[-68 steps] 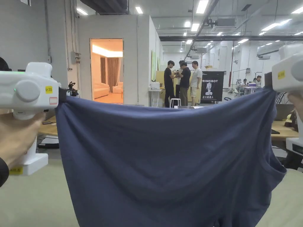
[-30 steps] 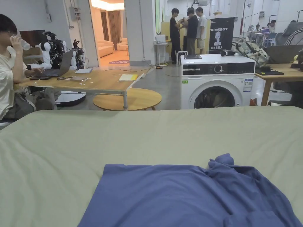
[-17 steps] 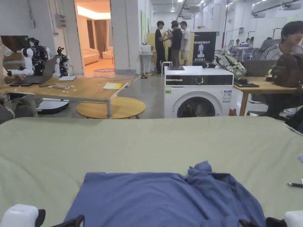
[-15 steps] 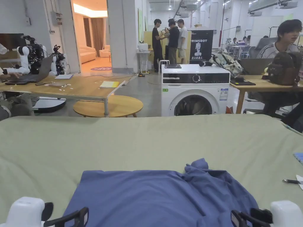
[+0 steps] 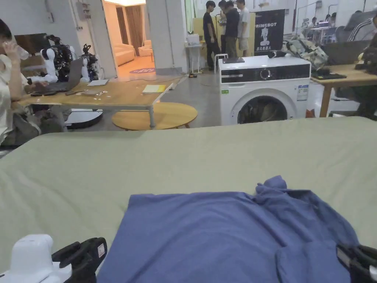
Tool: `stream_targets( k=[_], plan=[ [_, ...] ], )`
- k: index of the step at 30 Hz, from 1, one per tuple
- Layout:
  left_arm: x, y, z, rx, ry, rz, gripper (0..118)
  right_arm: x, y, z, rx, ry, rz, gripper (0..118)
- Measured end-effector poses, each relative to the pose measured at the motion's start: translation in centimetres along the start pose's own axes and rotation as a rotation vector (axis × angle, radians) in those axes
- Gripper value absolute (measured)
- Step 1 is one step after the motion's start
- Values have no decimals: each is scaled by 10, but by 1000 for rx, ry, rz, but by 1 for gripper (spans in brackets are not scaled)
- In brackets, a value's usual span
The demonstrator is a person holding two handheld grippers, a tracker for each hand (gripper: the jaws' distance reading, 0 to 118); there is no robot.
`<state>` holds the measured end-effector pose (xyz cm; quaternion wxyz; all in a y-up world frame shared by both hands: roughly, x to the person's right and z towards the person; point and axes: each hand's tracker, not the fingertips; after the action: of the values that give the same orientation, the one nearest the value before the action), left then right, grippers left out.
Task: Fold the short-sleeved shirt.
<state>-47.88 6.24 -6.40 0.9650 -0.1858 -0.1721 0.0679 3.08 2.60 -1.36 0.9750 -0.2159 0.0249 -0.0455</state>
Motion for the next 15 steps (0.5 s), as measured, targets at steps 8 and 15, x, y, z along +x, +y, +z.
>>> stream_targets(
  k=[8,15],
  plan=[
    [-63,-60,14,-254,139,36,54,11,-20,15,-55,0,-65,0],
    [-65,-102,-7,-403,122,11,53,18,-25,24,-85,-40,-66,0]
  ],
)
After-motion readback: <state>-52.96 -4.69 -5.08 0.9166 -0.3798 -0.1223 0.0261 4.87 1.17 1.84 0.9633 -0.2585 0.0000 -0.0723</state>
